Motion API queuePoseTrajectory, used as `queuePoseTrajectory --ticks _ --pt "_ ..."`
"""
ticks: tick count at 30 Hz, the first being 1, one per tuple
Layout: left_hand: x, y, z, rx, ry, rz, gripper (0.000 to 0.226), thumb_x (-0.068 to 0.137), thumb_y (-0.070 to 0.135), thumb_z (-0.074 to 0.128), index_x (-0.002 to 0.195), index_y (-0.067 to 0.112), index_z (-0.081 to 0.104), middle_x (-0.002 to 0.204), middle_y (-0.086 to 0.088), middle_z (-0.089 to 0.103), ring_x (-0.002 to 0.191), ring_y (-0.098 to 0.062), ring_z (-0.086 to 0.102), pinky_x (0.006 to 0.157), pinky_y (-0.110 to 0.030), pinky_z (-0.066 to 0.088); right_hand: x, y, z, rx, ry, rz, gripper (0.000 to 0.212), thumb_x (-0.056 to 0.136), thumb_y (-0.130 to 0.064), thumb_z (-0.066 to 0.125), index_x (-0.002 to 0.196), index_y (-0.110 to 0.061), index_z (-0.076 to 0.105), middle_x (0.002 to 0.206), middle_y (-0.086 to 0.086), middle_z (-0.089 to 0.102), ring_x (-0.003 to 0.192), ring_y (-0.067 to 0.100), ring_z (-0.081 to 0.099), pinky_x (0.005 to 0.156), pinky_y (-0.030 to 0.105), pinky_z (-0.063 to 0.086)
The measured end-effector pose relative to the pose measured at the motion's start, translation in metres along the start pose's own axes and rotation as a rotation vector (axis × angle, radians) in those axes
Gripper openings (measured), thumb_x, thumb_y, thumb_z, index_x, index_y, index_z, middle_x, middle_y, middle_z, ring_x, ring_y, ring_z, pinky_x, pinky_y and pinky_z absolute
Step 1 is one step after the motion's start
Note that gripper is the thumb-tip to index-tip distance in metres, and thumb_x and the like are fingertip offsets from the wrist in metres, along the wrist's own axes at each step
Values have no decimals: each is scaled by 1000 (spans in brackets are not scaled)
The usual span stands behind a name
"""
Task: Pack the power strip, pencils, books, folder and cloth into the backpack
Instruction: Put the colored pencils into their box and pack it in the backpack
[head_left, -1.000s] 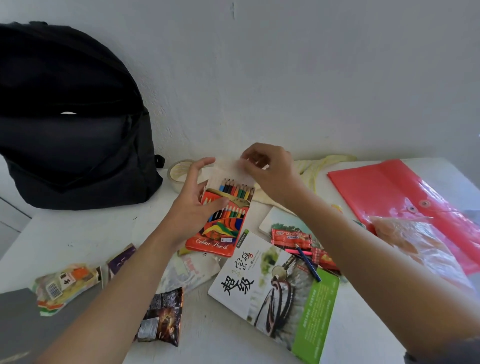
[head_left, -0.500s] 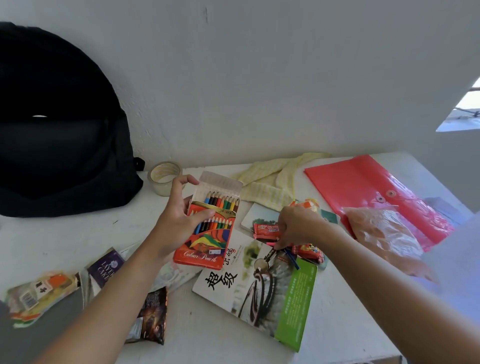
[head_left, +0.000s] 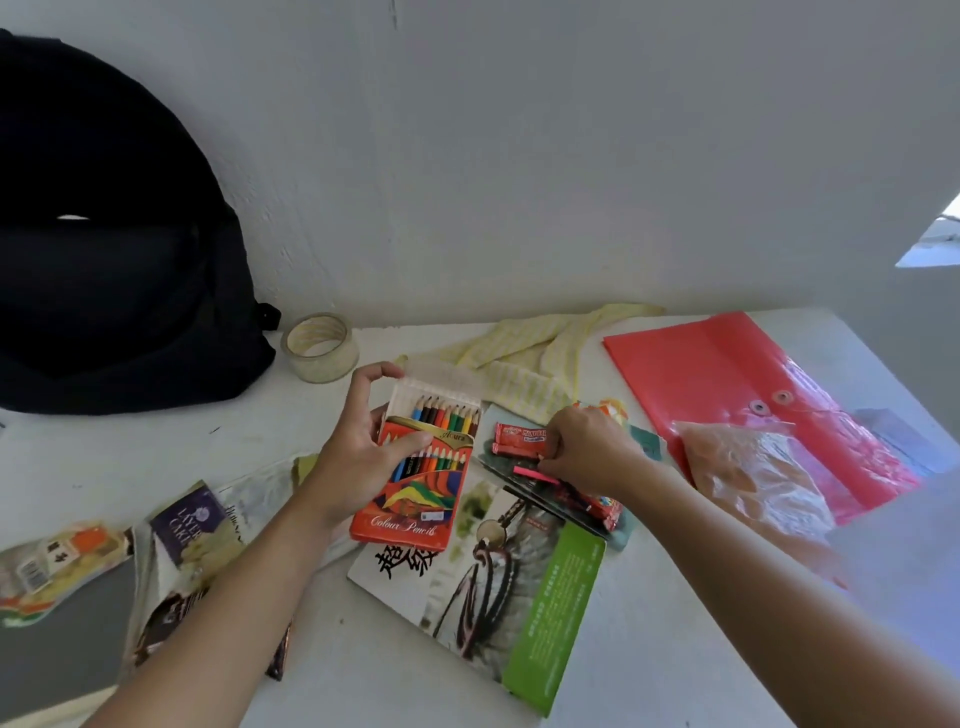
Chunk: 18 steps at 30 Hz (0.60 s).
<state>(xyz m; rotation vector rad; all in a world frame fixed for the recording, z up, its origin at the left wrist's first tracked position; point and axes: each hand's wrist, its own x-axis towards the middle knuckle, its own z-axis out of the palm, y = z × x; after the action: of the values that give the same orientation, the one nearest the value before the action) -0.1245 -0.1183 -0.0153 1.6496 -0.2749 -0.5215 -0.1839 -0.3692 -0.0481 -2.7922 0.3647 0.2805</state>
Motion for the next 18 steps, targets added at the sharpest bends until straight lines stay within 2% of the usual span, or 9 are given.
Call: queuePoseTrajectory --ticks 5,10,13,18 --pt "4 6 11 6 33 37 59 94 0 67 130 43 49 109 -11 75 94 -34 76 81 -53 62 6 1 -13 4 -80 -36 21 83 -30 71 90 -11 66 90 5 66 78 20 64 68 36 57" --pt "5 4 28 -13 62 54 62 94 -2 67 132 45 51 110 -6 76 99 -33 75 84 -55 61 11 6 -19 147 -115 -63 25 89 -30 69 90 -5 70 85 9 70 67 17 61 60 29 50" --pt "7 2 33 -21 70 54 62 94 -2 67 133 45 51 110 -8 75 99 -33 75 85 -56 61 14 2 -32 417 -100 -65 18 91 -24 69 87 -6 72 72 3 68 50 4 56 46 16 42" --pt "10 0 38 -36 61 40 63 94 0 68 133 46 51 109 -6 76 97 -32 76 82 -52 61 14 -8 -41 1113 -48 -86 12 97 -11 62 106 -7 70 82 6 73 62 10 59 52 22 46"
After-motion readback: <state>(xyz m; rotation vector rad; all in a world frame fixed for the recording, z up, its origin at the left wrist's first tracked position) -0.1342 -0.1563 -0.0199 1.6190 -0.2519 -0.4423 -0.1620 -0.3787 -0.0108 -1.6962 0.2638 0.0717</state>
